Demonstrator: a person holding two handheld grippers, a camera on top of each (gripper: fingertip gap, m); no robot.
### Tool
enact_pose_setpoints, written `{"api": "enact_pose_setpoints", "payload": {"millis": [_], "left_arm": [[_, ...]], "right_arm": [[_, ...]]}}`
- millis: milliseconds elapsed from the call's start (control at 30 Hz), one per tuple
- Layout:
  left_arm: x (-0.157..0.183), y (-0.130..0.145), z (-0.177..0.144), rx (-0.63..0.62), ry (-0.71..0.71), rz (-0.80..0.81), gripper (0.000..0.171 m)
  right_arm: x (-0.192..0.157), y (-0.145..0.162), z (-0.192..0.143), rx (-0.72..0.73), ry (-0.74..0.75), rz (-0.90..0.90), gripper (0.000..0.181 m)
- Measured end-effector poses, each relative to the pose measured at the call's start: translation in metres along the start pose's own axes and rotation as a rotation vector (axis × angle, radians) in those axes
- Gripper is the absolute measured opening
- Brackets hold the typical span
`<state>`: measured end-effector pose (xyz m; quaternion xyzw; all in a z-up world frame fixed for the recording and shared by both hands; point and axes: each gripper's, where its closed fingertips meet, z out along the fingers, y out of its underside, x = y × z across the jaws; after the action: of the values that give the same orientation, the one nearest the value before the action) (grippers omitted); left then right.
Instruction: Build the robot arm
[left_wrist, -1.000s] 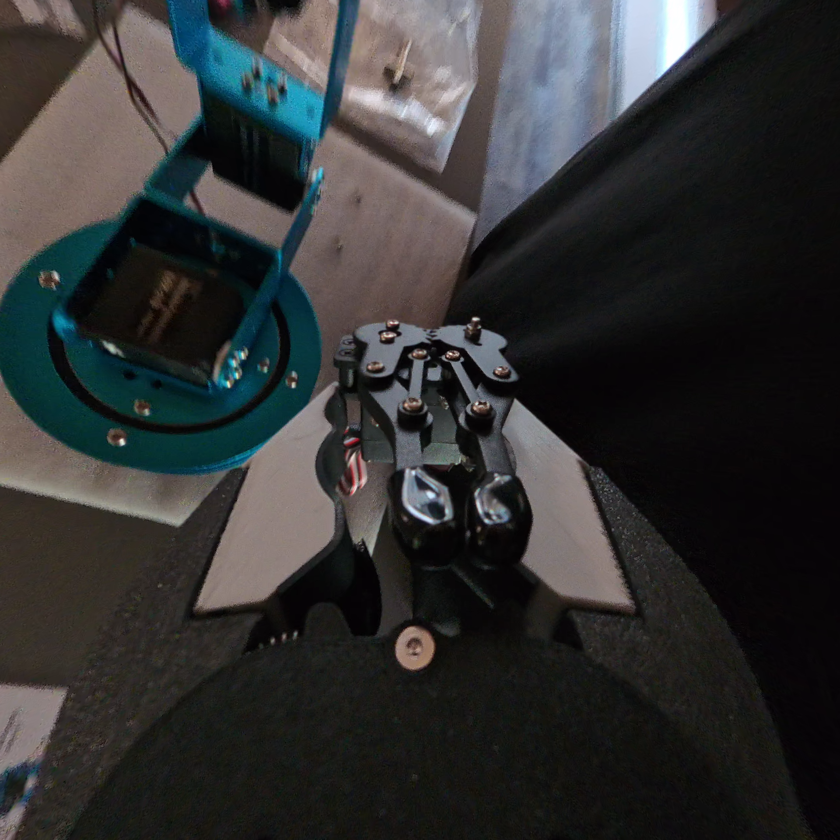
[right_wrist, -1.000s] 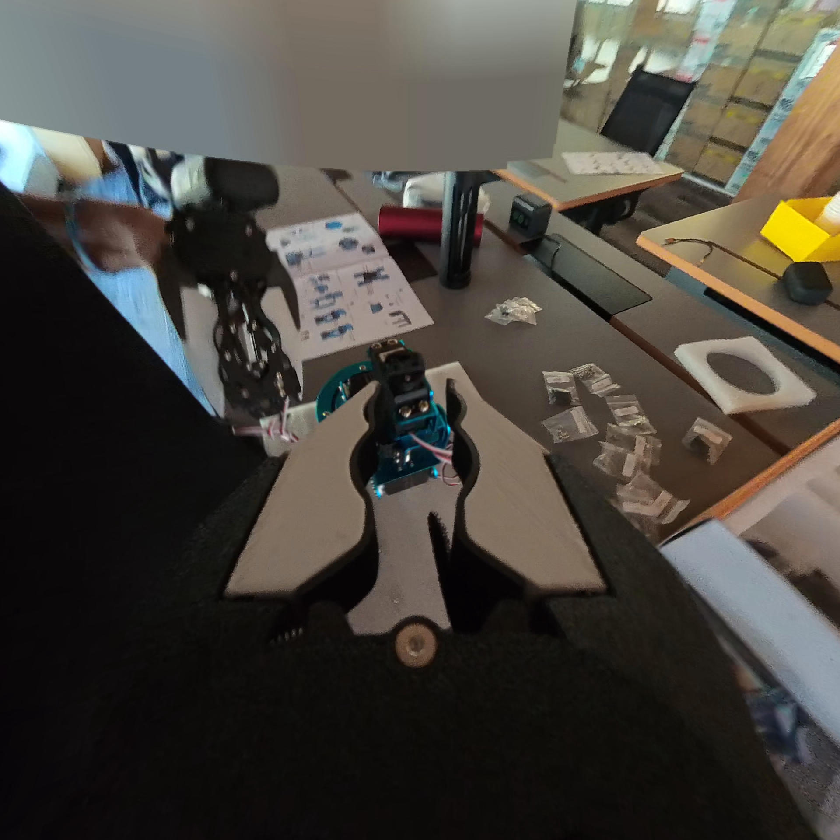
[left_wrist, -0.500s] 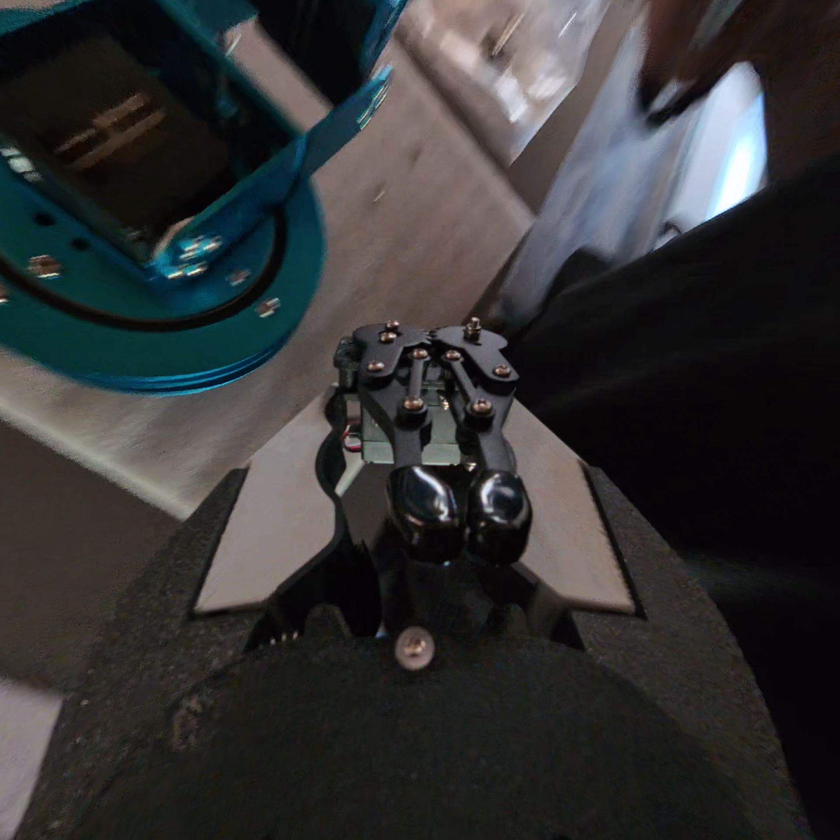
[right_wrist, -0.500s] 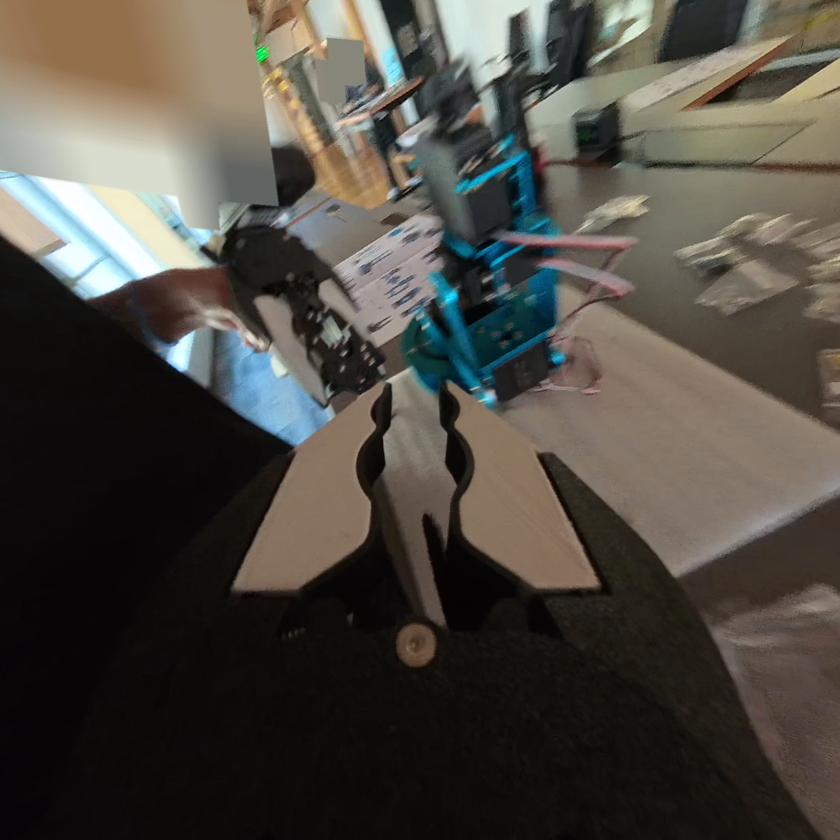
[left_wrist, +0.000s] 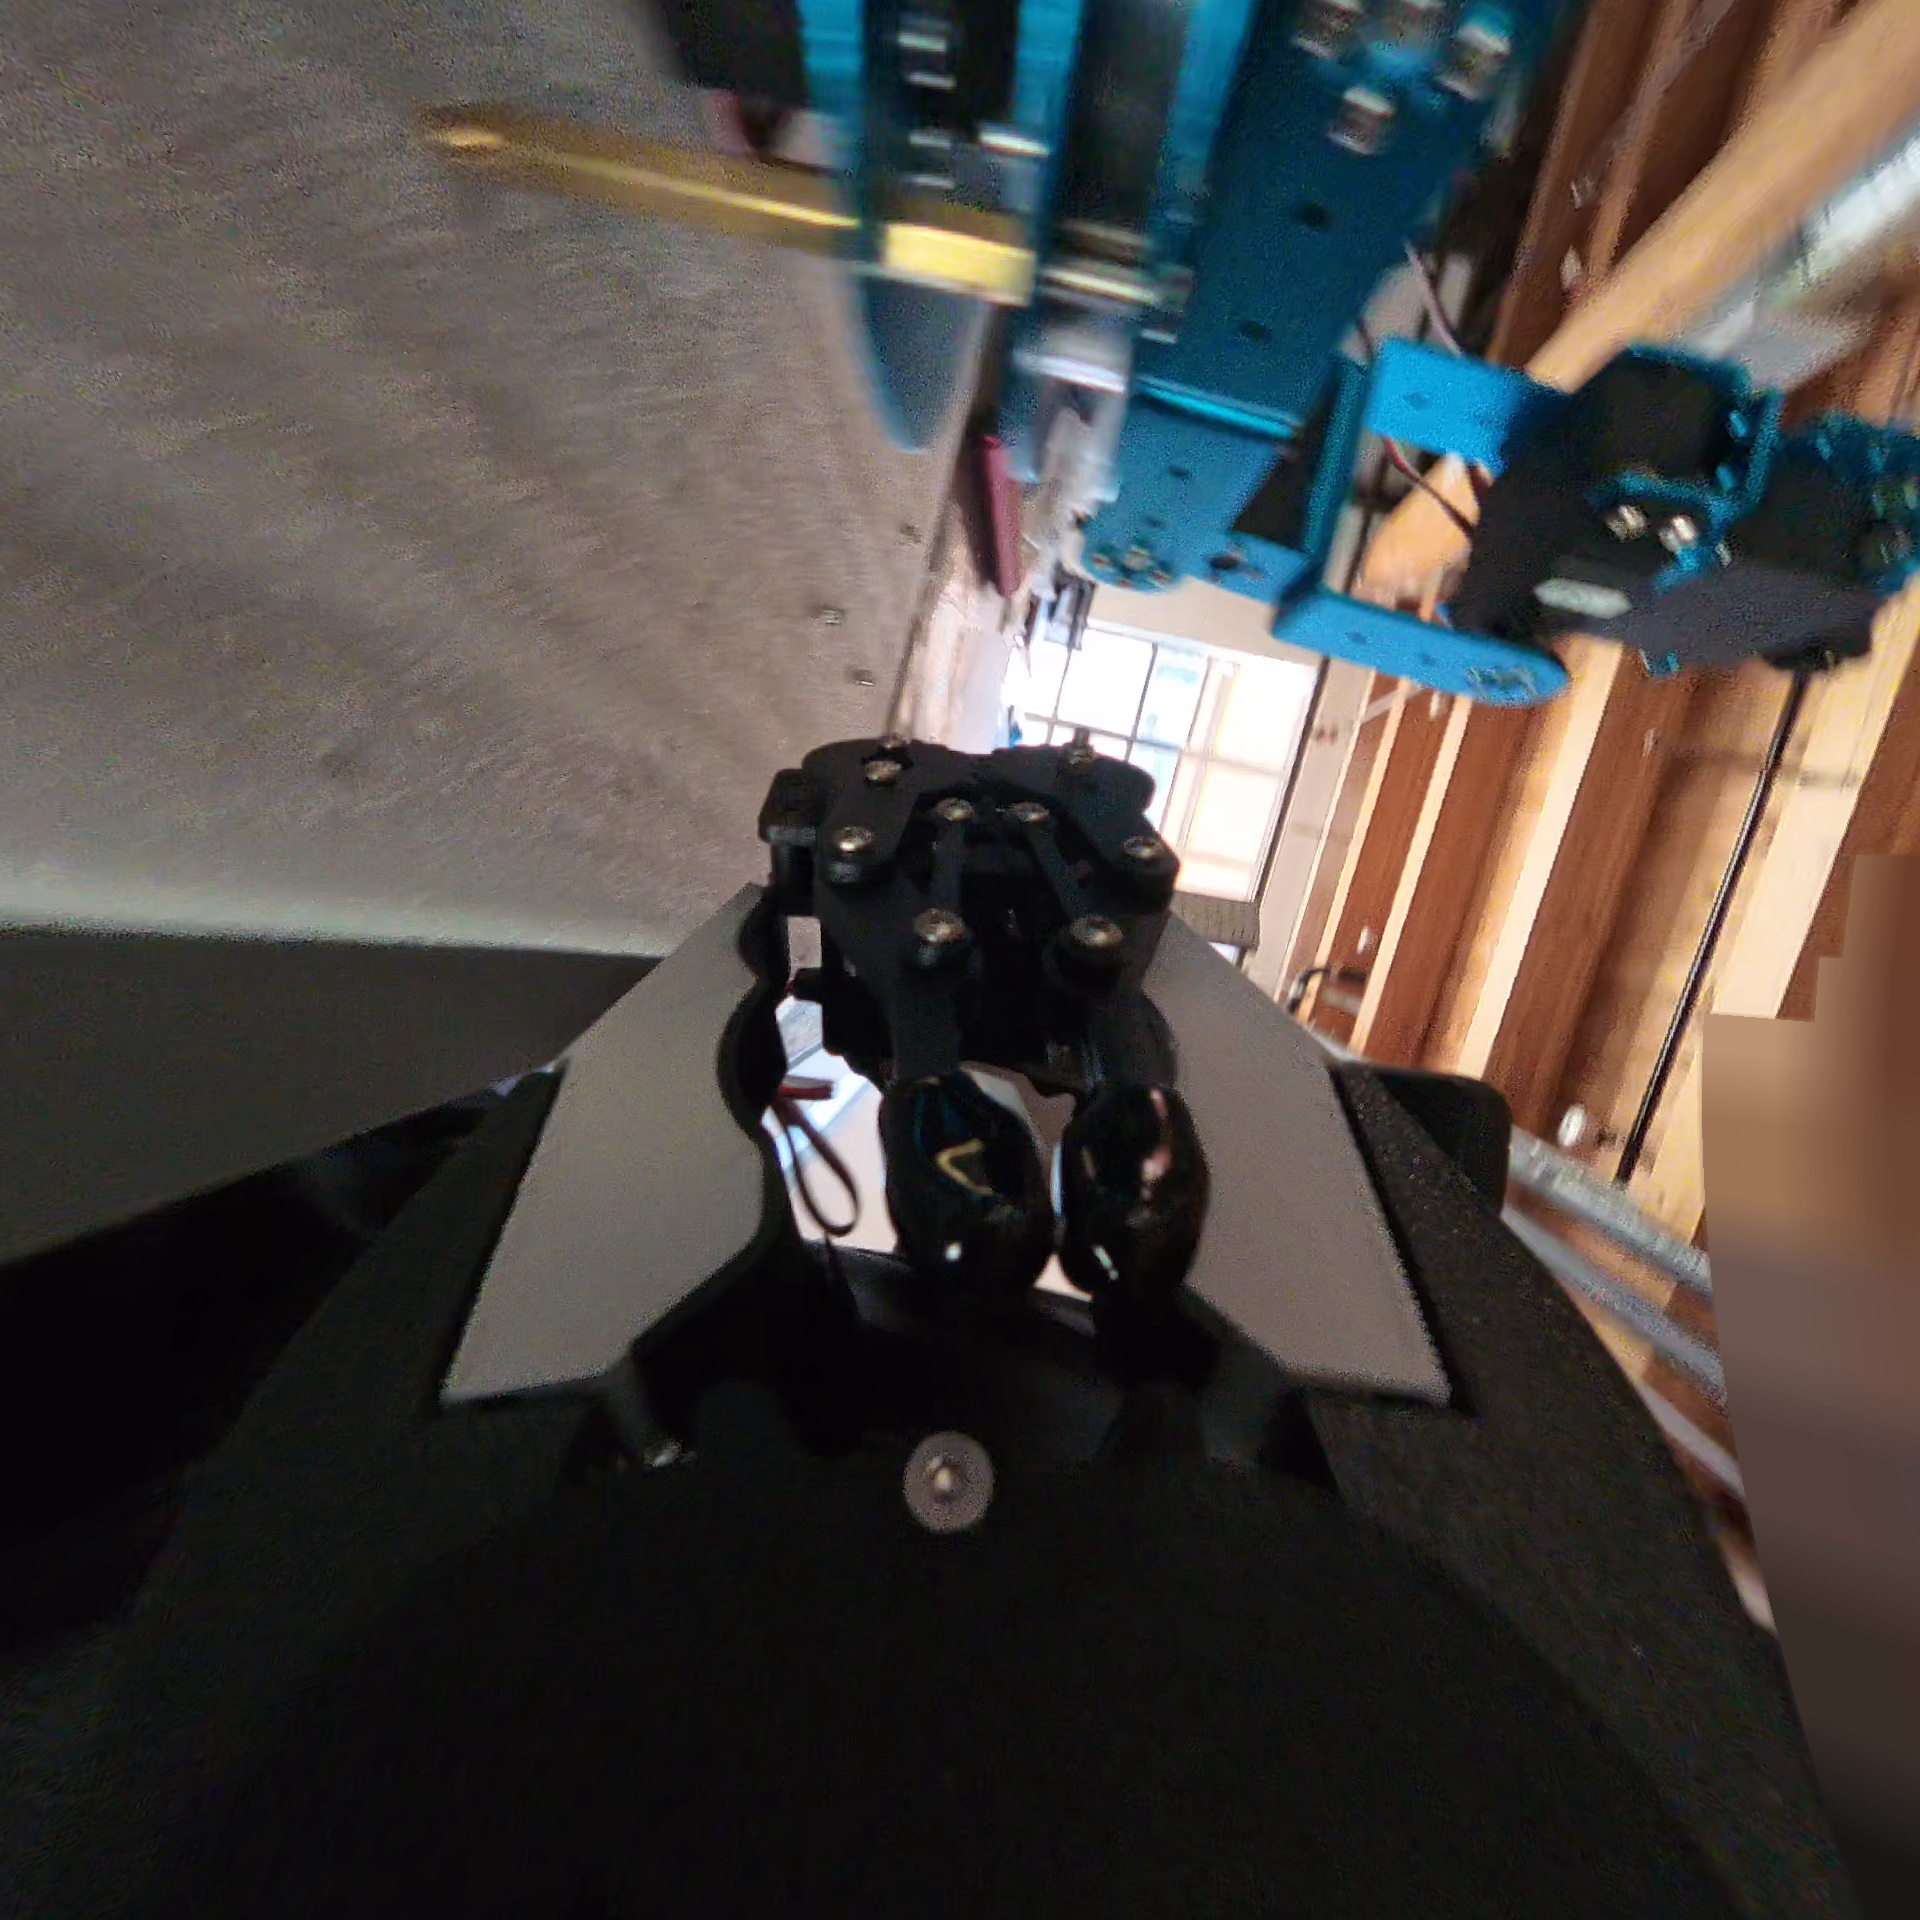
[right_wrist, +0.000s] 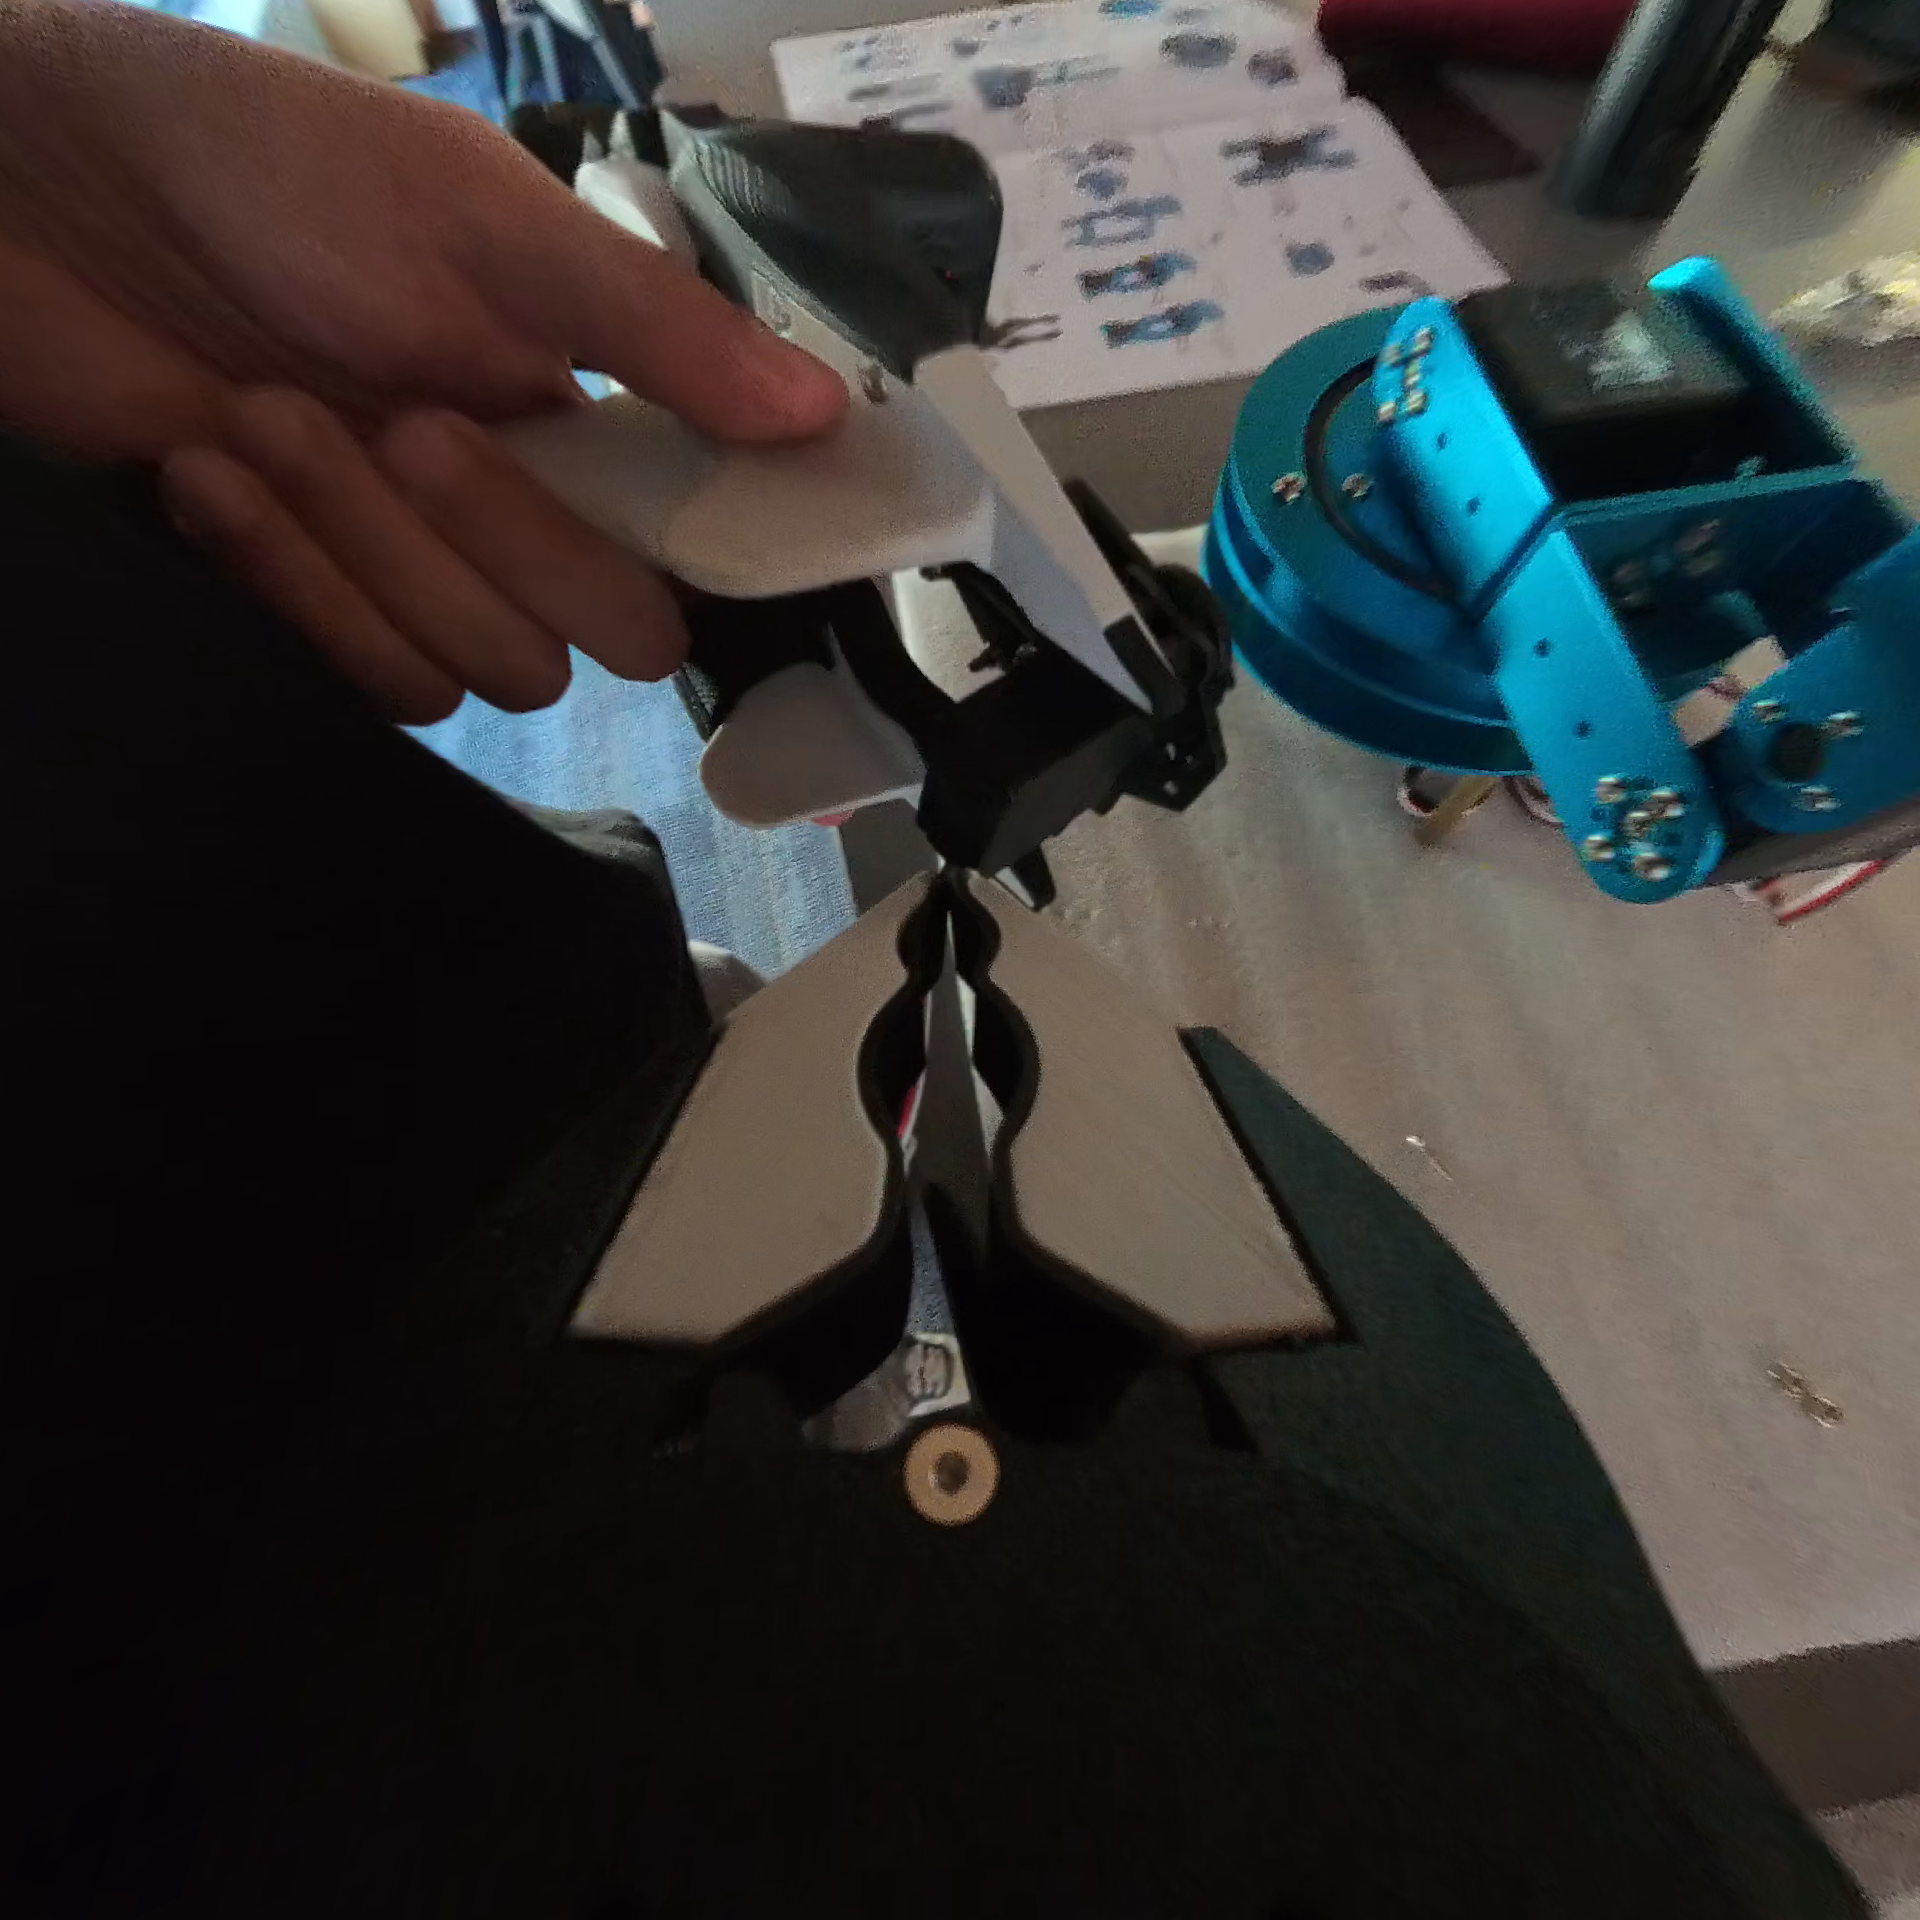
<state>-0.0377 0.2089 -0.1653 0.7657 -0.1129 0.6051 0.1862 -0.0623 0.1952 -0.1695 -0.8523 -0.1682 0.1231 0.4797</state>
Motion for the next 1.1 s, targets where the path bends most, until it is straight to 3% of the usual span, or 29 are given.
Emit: {"api": "enact_pose_setpoints", "payload": {"millis": [133,333,467,533,633,733,1033,1100], "left_arm": [[-0.018,-0.004,-0.003,0.024,-0.022,-0.166,0.062],[-0.018,-0.026,-0.004,0.026,-0.016,-0.204,0.063],[-0.020,-0.035,-0.003,0.049,0.006,-0.195,0.063],[-0.024,-0.034,-0.004,0.071,0.016,-0.194,0.062],[-0.022,-0.035,-0.005,0.110,0.075,-0.213,0.063],[-0.021,-0.036,-0.005,0.113,0.095,-0.220,0.063],[-0.019,-0.032,-0.008,0.030,0.130,-0.222,0.063],[-0.019,-0.027,-0.009,-0.028,0.120,-0.214,0.063]], "right_arm": [[0.001,-0.012,0.002,0.032,-0.050,0.029,0.000],[0.017,-0.019,0.016,0.065,-0.001,0.072,0.010],[0.024,-0.019,0.023,0.059,0.121,0.078,0.014],[0.032,-0.013,0.021,0.067,0.218,0.161,0.031],[0.037,-0.012,0.021,0.091,0.305,0.260,0.031],[0.031,-0.020,0.038,0.082,0.292,0.299,0.032],[0.025,-0.017,0.054,-0.031,0.561,0.388,0.045],[0.032,-0.011,0.053,-0.113,0.668,0.320,0.032]]}}
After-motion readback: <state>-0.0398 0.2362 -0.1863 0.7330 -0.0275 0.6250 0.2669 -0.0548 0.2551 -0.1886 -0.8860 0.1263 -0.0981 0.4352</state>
